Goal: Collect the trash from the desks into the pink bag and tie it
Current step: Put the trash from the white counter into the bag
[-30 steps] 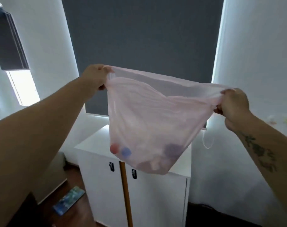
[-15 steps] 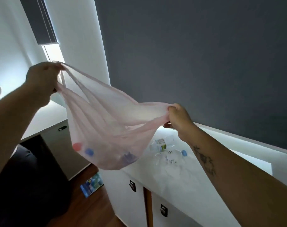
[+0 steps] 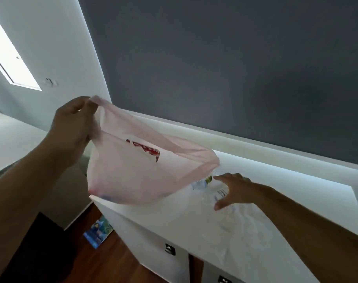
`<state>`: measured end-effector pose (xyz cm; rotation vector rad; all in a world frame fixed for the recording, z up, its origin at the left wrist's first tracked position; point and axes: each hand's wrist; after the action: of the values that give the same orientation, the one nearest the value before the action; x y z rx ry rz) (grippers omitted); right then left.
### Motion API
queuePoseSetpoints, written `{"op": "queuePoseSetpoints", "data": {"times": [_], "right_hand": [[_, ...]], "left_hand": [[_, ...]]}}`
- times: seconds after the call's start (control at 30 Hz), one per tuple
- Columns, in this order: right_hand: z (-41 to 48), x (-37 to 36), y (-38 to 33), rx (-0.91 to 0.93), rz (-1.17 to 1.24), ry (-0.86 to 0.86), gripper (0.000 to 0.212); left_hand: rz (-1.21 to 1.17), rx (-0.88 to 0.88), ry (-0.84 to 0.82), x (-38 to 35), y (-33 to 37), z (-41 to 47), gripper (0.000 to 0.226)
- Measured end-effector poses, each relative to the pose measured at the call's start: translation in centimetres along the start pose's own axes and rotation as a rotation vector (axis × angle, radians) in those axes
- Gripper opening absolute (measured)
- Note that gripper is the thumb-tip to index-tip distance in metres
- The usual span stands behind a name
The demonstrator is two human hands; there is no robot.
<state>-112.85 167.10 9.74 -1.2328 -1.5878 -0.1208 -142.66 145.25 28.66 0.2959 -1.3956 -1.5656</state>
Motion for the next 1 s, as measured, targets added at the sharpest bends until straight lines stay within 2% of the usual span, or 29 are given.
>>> {"op": "queuePoseSetpoints", "data": {"times": [0.1,0.2,0.27,0.33,0.4,0.43,0.47,0.57,0.7,0.8,0.87,0.93,1.0], "right_hand": [[0.6,-1.2,1.1,0.007,-0.096,0.013,0.097],[-0.1,-1.3,1.3,0.010,-0.131,0.121,0.083],[-1.3,-0.4,1.1,0.002,-0.093,0.302,0.083],[-3.0,1.2,0.0,0.001,0.047,0.539,0.085],[-4.6,2.6,-2.7,0.068,0.232,0.742,0.081],[-5.0,3.1,-4.6,0.119,0.264,0.784,0.077],[-5.3,3.2,-6.8,0.154,0.260,0.767,0.075],[-3.9,2.0,-13.0,0.161,0.158,0.554,0.076],[1.0,-0.7,-17.2,0.178,0.087,0.409,0.050],[2.8,-1.1,-17.5,0.234,0.334,0.344,0.061],[2.9,-0.5,-15.5,0.278,0.456,0.475,0.050],[3.0,0.5,-12.0,0.307,0.430,0.762,0.025],[3.5,1.4,-8.0,0.208,0.423,1.018,0.018]], "left_hand": [[-0.029,-0.009,-0.116,-1.4,-0.1,1.6,0.022],[-0.063,0.007,-0.214,-2.6,-0.4,3.0,0.023],[-0.008,0.001,-0.227,-3.5,-0.8,3.5,0.026],[0.108,-0.017,-0.177,-4.5,-1.2,3.9,0.031],[0.208,-0.031,-0.160,-5.5,-1.6,3.9,0.032],[0.245,-0.044,-0.162,-5.9,-1.9,3.8,0.032],[0.270,-0.051,-0.160,-6.3,-2.1,3.7,0.032],[0.285,-0.046,-0.125,-7.0,-2.7,3.1,0.035],[0.306,-0.059,-0.077,-7.2,-3.3,2.0,0.040],[0.326,-0.045,-0.060,-6.8,-3.6,1.4,0.041],[0.281,-0.010,-0.053,-6.4,-4.0,1.0,0.040],[0.245,0.025,-0.035,-6.5,-4.4,0.3,0.040],[0.245,0.059,-0.001,-6.8,-4.7,-0.4,0.040]]}}
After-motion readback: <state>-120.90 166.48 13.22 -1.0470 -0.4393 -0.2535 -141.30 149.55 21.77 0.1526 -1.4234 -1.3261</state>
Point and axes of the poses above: each hand's wrist, its own z-axis towards the middle knuckle, its own x-axis out of the back of the hand, y = z × x, and after that the axes turned 14 degrees about z, right-handed
